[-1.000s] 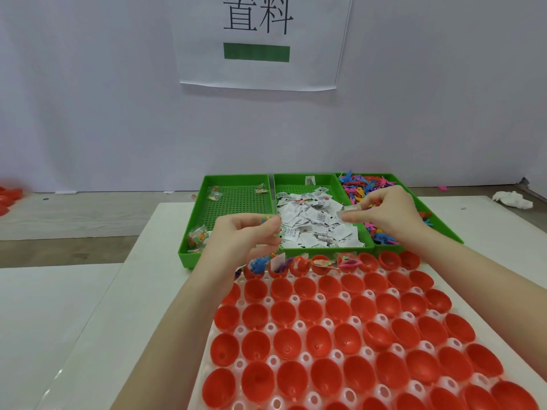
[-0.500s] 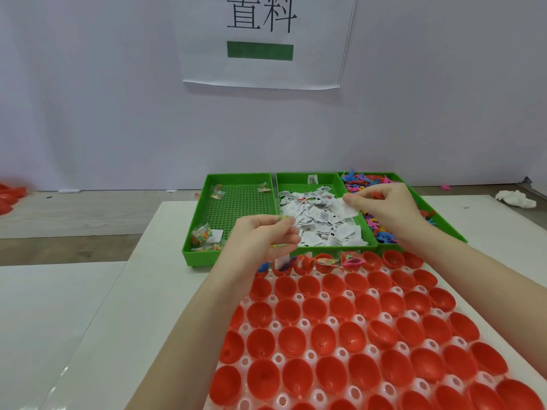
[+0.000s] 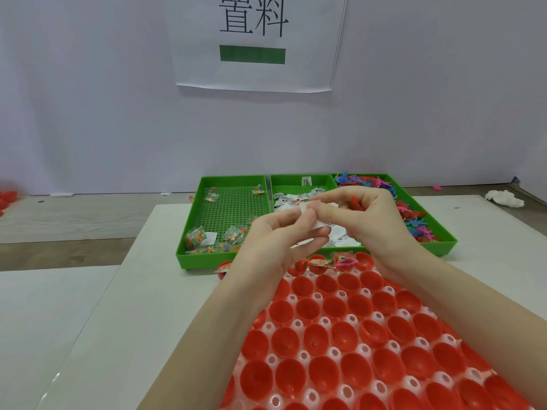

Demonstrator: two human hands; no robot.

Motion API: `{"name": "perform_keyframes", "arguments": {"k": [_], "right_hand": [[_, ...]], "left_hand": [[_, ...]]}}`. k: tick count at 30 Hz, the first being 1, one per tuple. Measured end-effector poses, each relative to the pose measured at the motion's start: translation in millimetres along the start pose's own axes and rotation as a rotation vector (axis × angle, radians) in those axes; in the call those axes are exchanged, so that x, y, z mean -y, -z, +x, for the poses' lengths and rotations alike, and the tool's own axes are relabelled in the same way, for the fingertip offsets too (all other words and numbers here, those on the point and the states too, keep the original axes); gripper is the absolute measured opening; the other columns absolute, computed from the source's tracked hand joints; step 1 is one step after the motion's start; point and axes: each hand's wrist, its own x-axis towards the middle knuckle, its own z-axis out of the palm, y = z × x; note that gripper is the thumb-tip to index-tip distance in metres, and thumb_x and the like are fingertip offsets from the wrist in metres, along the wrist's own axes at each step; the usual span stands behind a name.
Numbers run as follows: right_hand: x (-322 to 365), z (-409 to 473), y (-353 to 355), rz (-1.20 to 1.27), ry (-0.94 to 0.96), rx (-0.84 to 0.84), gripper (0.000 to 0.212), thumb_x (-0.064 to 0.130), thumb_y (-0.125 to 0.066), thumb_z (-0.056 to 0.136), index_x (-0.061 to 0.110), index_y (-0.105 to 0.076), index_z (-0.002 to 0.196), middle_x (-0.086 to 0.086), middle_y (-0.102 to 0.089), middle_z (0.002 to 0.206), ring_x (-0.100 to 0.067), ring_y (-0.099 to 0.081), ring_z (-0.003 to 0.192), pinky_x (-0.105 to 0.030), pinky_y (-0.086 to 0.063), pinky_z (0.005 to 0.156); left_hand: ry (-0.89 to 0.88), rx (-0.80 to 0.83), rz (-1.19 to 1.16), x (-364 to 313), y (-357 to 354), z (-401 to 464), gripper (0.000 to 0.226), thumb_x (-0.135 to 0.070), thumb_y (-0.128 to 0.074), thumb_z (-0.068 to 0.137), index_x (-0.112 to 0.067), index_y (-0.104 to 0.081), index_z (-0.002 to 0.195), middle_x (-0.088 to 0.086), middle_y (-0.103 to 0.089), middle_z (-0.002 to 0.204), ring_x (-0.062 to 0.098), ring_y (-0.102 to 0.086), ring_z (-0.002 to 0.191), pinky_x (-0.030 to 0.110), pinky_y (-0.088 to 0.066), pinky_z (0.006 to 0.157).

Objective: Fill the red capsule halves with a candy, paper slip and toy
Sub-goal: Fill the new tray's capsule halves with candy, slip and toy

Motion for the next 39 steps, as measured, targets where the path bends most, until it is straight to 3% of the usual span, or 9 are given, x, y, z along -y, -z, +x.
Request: {"name": "perform_keyframes", "arguments": {"k": [4, 9, 14, 18, 22, 26, 31, 35, 39], "right_hand": [[4.1, -1.8, 1.6, 0.166, -0.144, 0.027, 0.024, 0.04, -0.059, 0.078, 0.019, -0.067, 0.086, 0.014, -0.03, 0.044, -0.003, -0.022, 0.037, -0.012, -0.024, 0.04], [4.9, -3.3, 12.5, 0.382, -0.279, 0.135, 0.04, 0.022, -0.028, 0.094, 0.009, -0.065, 0.101, 0.009, -0.033, 0.056, -0.005, -0.022, 0.045, -0.016, -0.024, 0.04], [5.6, -9.7, 18.1, 0.17, -0.164, 0.146, 0.027, 0.007, -0.048, 0.09, 0.015, -0.063, 0.111, 0.009, -0.039, 0.053, -0.004, -0.037, 0.047, -0.011, -0.039, 0.051], [7.9, -16.0, 21.0, 0.061, -0.022, -0.016, 0.043, 0.022, -0.072, 0.058, 0.019, -0.066, 0.1, 0.014, -0.06, 0.053, 0.002, -0.054, 0.05, -0.008, -0.043, 0.054], [11.7, -19.1, 26.0, 0.111, 0.027, -0.057, 0.019, 0.02, -0.07, 0.058, 0.017, -0.07, 0.076, 0.006, -0.071, 0.066, 0.0, -0.062, 0.058, -0.01, -0.046, 0.055], [15.5, -24.5, 29.6, 0.044, 0.032, 0.025, 0.017, 0.019, -0.062, 0.07, 0.025, -0.071, 0.083, 0.007, -0.073, 0.072, -0.001, -0.066, 0.064, -0.009, -0.048, 0.063], [20.0, -27.4, 31.9, -0.083, 0.036, 0.057, 0.033, -0.002, -0.052, 0.087, 0.027, -0.068, 0.093, 0.006, -0.073, 0.077, -0.002, -0.067, 0.066, -0.008, -0.049, 0.067], [25.8, -29.9, 32.9, -0.047, 0.075, -0.004, 0.016, 0.007, -0.066, 0.071, 0.02, -0.069, 0.08, 0.001, -0.071, 0.064, -0.007, -0.065, 0.056, -0.012, -0.051, 0.058], [31.9, -29.9, 34.4, -0.116, 0.128, -0.009, 0.012, 0.021, -0.068, 0.057, 0.028, -0.072, 0.067, 0.002, -0.072, 0.07, -0.011, -0.067, 0.062, -0.015, -0.054, 0.061]], "left_hand": [[-0.034, -0.057, 0.062, 0.8, -0.1, -0.9, 0.031, -0.009, -0.058, 0.087, 0.019, -0.057, 0.101, 0.017, -0.055, 0.092, 0.009, -0.068, 0.073, 0.015, -0.052, 0.063], [-0.081, -0.112, 0.126, -3.1, -6.3, -6.3, 0.024, -0.003, -0.062, 0.085, -0.004, -0.06, 0.108, 0.013, -0.07, 0.079, 0.013, -0.069, 0.065, 0.02, -0.055, 0.061], [-0.153, -0.112, 0.155, -3.5, -10.3, -9.2, 0.024, -0.003, -0.066, 0.082, -0.013, -0.053, 0.1, 0.006, -0.07, 0.065, 0.013, -0.068, 0.06, 0.02, -0.054, 0.056], [-0.218, -0.074, 0.209, -5.1, -12.3, -11.6, 0.021, -0.007, -0.067, 0.081, -0.012, -0.051, 0.094, 0.007, -0.07, 0.064, 0.013, -0.068, 0.059, 0.019, -0.053, 0.054], [-0.242, -0.077, 0.218, -6.0, -12.9, -11.9, 0.025, -0.005, -0.067, 0.081, -0.014, -0.047, 0.093, 0.007, -0.07, 0.063, 0.013, -0.067, 0.056, 0.019, -0.052, 0.053], [-0.244, -0.059, 0.26, -6.6, -12.5, -11.9, 0.021, -0.004, -0.067, 0.081, -0.012, -0.05, 0.089, 0.009, -0.07, 0.064, 0.014, -0.068, 0.056, 0.019, -0.053, 0.053], [-0.262, -0.059, 0.262, -7.7, -12.6, -12.5, 0.02, -0.003, -0.068, 0.08, -0.012, -0.053, 0.089, 0.009, -0.07, 0.063, 0.013, -0.068, 0.056, 0.018, -0.052, 0.052], [-0.237, -0.053, 0.257, -9.3, -11.6, -12.8, 0.025, -0.002, -0.068, 0.08, -0.009, -0.052, 0.097, 0.009, -0.071, 0.065, 0.013, -0.068, 0.056, 0.019, -0.052, 0.052], [-0.189, 0.034, 0.274, -14.0, -10.1, -14.4, 0.023, -0.002, -0.068, 0.078, -0.01, -0.053, 0.093, 0.011, -0.071, 0.067, 0.016, -0.069, 0.058, 0.021, -0.054, 0.054]]}}
